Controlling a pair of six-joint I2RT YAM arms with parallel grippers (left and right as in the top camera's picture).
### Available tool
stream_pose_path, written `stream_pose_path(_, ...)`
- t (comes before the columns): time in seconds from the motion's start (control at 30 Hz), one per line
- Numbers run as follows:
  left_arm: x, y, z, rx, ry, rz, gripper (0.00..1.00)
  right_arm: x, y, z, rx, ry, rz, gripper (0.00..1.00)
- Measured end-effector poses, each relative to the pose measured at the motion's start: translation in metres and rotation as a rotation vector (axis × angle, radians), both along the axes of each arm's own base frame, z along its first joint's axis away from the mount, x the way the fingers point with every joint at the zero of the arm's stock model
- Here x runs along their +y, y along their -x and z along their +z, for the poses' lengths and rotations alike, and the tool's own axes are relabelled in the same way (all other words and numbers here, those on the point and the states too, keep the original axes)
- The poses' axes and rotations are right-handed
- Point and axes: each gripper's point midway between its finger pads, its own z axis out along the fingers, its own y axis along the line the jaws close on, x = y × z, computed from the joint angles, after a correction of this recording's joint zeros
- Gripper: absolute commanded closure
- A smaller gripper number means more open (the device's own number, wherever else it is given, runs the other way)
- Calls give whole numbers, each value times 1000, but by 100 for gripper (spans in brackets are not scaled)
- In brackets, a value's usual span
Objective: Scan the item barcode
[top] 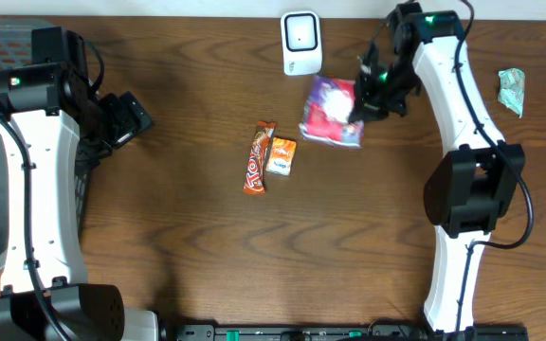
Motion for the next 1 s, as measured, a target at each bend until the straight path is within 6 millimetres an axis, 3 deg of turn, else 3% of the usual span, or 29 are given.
stream_pose_path(0.17,0,0,0,0,0,0,2,-18,11,-39,39,163,17,99)
stream_pose_path(0.3,0,0,0,0,0,0,2,-38,17,-53,62,305,-5,99)
stream_pose_path(0.43,0,0,0,0,0,0,2,-68,21,-44,73,490,-36,99)
stream_pose_path(0.67,0,0,0,0,0,0,2,-110,9,2,-31,824,-32,99)
stream_pose_path(0.83,0,0,0,0,0,0,2,-98,1,8,-115,937,33,99)
stream_pose_path(1.0,0,0,0,0,0,0,2,-73,3,-8,-160,994,117,99)
